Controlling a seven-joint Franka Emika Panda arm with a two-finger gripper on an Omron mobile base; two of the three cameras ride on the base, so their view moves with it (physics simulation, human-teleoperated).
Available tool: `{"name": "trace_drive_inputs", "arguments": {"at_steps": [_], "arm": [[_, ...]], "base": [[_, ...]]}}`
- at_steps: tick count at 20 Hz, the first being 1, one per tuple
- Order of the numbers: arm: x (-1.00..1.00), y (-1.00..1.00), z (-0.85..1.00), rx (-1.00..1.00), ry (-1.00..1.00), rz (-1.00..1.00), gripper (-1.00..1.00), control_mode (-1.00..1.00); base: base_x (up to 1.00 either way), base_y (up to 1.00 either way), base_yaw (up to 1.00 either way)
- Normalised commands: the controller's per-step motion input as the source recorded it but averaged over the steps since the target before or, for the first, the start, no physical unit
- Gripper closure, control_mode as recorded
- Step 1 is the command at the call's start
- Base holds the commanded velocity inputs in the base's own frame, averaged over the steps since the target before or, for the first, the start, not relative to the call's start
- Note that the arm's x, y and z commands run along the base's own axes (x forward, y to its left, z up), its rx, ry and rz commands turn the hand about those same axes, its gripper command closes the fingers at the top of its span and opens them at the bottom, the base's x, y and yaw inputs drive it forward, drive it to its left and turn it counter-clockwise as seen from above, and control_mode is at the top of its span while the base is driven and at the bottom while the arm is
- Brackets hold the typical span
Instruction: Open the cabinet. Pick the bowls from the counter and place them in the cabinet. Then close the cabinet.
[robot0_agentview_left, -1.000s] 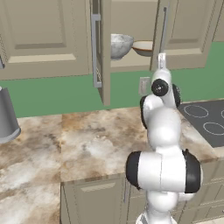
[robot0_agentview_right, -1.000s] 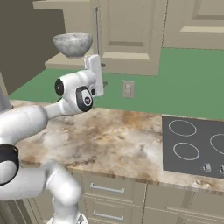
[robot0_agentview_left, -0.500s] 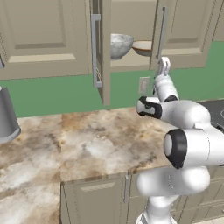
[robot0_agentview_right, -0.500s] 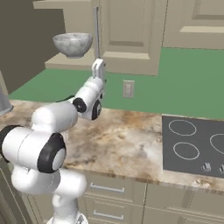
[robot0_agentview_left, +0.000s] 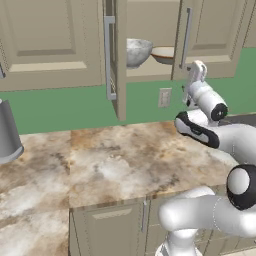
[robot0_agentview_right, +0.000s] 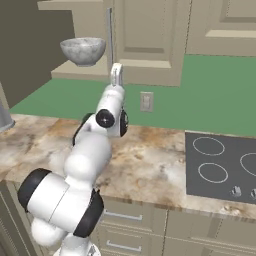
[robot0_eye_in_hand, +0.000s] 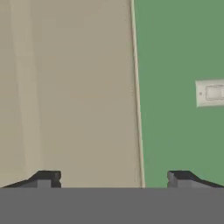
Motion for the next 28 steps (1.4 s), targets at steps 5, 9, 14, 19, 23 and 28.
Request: {"name": "trace_drive_inputs", "arguments": {"at_steps": [5, 9, 14, 19, 23, 28], "arm": [[-0.66, 0.00, 0.81, 0.00, 0.28, 0.01, -1.00, -1.00], [-0.66, 0.02, 0.50, 0.00, 0.33, 0.00, -1.00, -1.00], [-0.90, 0.20, 0.07, -0.02, 0.17, -0.02, -1.00, -1.00], [-1.00, 0.38, 0.00, -0.01, -0.01, -0.01, -1.00, -1.00], [-1.00, 0.41, 0.00, 0.00, -0.07, 0.00, -1.00, -1.00], [-0.97, 0.61, -0.13, 0.00, -0.03, 0.00, -1.00, -1.00]], "base": [[0.00, 0.00, 0.00], [0.00, 0.00, 0.00], [0.00, 0.00, 0.00], [0.00, 0.00, 0.00], [0.00, 0.00, 0.00], [0.00, 0.00, 0.00]]}}
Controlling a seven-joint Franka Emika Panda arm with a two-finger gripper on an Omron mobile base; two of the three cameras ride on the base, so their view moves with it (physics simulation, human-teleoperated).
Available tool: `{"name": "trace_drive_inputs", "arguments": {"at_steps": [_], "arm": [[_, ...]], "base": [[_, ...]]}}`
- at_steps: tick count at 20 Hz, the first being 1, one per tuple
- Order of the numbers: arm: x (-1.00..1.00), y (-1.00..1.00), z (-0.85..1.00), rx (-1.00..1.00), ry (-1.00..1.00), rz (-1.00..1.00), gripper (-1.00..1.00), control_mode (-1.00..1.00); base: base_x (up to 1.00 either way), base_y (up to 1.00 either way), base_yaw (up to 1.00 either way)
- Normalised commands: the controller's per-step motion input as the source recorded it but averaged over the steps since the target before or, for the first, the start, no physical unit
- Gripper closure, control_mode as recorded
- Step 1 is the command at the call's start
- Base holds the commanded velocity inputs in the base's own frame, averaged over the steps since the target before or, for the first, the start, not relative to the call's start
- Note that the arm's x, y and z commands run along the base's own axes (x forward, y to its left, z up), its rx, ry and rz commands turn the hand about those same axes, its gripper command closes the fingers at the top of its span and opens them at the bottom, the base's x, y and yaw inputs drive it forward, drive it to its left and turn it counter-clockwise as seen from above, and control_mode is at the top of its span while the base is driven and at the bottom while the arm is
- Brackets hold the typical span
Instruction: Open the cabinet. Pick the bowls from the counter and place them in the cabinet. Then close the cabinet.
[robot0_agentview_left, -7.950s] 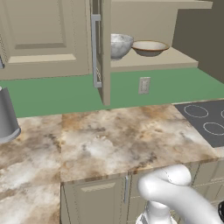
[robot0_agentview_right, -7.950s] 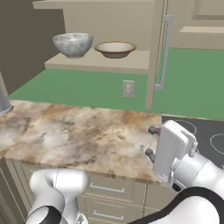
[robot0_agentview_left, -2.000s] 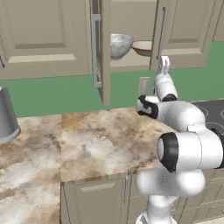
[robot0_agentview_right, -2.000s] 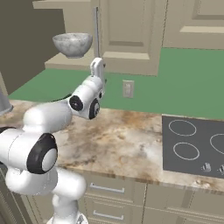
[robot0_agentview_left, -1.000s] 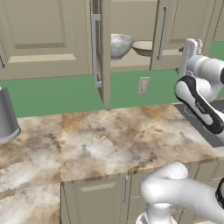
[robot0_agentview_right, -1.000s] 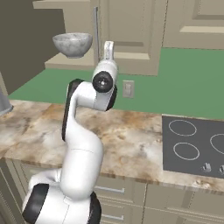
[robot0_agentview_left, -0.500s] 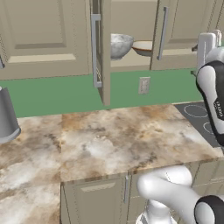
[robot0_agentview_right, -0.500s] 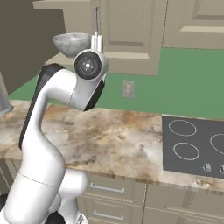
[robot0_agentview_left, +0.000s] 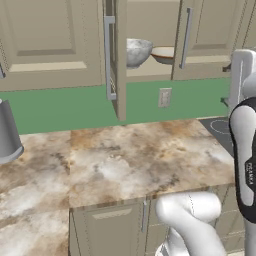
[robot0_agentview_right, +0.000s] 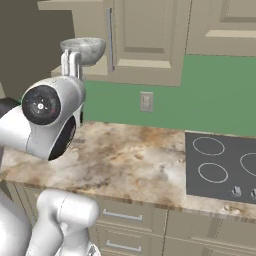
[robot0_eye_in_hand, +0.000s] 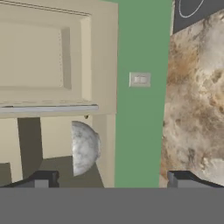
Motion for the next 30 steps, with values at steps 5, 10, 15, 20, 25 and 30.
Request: {"name": "trace_drive_inputs", "arguments": {"at_steps": [5, 10, 15, 20, 25, 30], "arm": [[-0.83, 0.73, -0.14, 0.00, -0.07, -0.02, -1.00, -1.00], [-0.43, 0.92, -0.03, 0.00, 0.00, -0.04, -1.00, -1.00], [-0.29, 0.96, -0.03, 0.00, 0.00, -0.04, -1.00, -1.00], [-0.22, 0.86, 0.00, 0.00, 0.00, -0.03, -1.00, -1.00], [-0.01, 0.74, 0.00, 0.00, 0.03, 0.00, -1.00, -1.00], [0.00, 0.59, -0.18, 0.00, 0.01, 0.00, -1.00, -1.00]], "base": [[0.00, 0.00, 0.00], [0.00, 0.00, 0.00], [0.00, 0.00, 0.00], [0.00, 0.00, 0.00], [0.00, 0.00, 0.00], [0.00, 0.00, 0.00]]}}
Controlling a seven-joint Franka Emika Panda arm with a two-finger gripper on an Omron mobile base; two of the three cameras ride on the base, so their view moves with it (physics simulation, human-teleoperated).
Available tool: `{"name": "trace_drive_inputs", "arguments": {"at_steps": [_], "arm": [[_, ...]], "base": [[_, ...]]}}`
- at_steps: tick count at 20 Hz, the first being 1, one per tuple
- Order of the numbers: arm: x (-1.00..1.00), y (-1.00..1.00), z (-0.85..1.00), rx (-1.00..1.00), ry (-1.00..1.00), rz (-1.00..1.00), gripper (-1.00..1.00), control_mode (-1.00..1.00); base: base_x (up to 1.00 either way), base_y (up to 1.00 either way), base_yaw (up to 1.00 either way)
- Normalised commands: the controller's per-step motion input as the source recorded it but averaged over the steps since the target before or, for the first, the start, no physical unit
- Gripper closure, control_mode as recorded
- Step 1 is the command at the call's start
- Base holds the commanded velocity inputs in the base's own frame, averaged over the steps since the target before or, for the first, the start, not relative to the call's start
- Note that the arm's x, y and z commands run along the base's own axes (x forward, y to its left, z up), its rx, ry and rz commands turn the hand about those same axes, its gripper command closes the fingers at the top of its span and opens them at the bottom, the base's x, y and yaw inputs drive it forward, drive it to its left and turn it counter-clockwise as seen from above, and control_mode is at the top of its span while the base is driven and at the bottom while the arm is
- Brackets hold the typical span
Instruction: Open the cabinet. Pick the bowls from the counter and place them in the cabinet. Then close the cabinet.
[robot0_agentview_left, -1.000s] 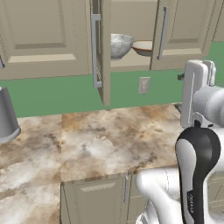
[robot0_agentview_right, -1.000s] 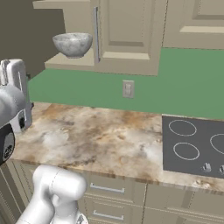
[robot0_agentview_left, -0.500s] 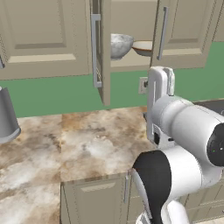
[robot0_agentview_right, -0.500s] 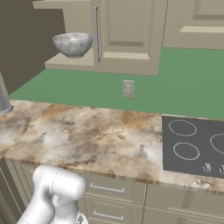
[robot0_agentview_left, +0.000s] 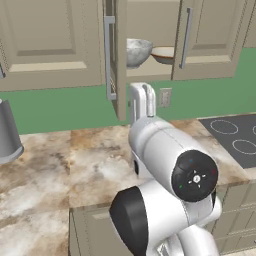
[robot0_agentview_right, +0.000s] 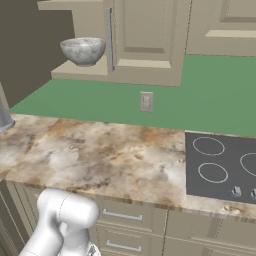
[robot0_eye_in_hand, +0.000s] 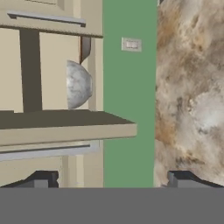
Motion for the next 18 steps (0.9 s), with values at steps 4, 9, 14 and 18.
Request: {"name": "trace_drive_inputs", "arguments": {"at_steps": [4, 9, 14, 18], "arm": [[0.18, 0.30, -0.20, 0.00, -0.01, 0.00, -1.00, -1.00], [0.32, 0.22, -0.23, -0.01, -0.05, -0.01, -1.00, -1.00], [0.34, 0.05, -0.17, -0.02, -0.06, 0.00, -1.00, -1.00], [0.45, 0.01, -0.19, 0.00, -0.05, -0.03, -1.00, -1.00]], "base": [[0.00, 0.00, 0.00], [0.00, 0.00, 0.00], [0.00, 0.00, 0.00], [0.00, 0.00, 0.00]]}}
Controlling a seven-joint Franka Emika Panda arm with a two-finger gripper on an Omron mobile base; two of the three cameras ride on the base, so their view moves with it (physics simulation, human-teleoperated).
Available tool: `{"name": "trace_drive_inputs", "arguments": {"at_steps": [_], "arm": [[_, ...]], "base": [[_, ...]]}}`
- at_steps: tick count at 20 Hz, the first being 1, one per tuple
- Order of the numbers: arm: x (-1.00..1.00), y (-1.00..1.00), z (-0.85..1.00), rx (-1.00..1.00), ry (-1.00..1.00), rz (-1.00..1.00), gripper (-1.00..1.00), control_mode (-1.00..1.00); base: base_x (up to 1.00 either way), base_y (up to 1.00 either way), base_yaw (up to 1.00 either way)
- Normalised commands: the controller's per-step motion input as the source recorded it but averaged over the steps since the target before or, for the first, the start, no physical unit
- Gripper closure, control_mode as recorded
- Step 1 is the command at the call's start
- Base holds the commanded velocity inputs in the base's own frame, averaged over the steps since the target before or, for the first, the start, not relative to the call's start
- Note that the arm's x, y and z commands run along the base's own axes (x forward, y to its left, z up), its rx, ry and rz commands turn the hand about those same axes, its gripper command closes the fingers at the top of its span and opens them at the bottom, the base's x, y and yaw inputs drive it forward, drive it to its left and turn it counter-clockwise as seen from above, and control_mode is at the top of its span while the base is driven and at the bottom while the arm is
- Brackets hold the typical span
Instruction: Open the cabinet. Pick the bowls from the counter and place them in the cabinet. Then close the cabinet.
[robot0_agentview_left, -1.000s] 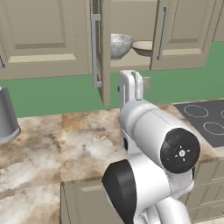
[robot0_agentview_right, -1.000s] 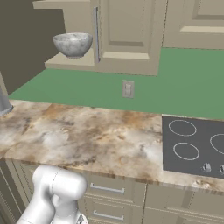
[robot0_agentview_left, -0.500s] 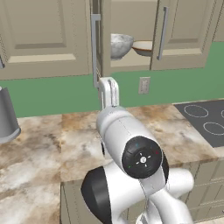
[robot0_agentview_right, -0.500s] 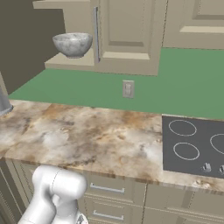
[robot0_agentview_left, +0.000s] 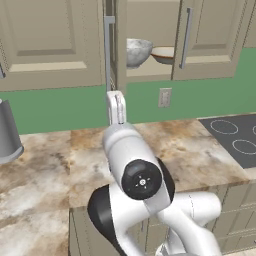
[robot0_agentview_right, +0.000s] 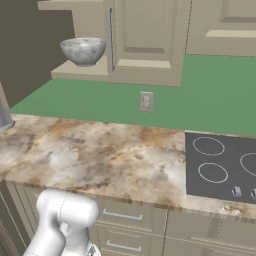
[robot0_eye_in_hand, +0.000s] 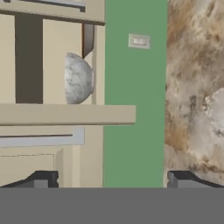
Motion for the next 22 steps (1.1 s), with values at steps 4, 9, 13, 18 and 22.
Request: {"name": "trace_drive_inputs", "arguments": {"at_steps": [4, 9, 13, 18, 22], "arm": [[0.40, 0.06, -0.05, 0.00, -0.04, -0.07, -1.00, -1.00], [0.33, 0.12, -0.02, -0.01, -0.07, -0.21, -1.00, -1.00], [0.35, 0.31, 0.00, -0.04, -0.07, -0.31, -1.00, -1.00], [0.28, 0.17, 0.00, -0.01, 0.00, -0.25, -1.00, -1.00], [0.33, 0.10, 0.00, 0.00, 0.00, -0.15, -1.00, -1.00]], "base": [[0.00, 0.00, 0.00], [0.00, 0.00, 0.00], [0.00, 0.00, 0.00], [0.00, 0.00, 0.00], [0.00, 0.00, 0.00]]}}
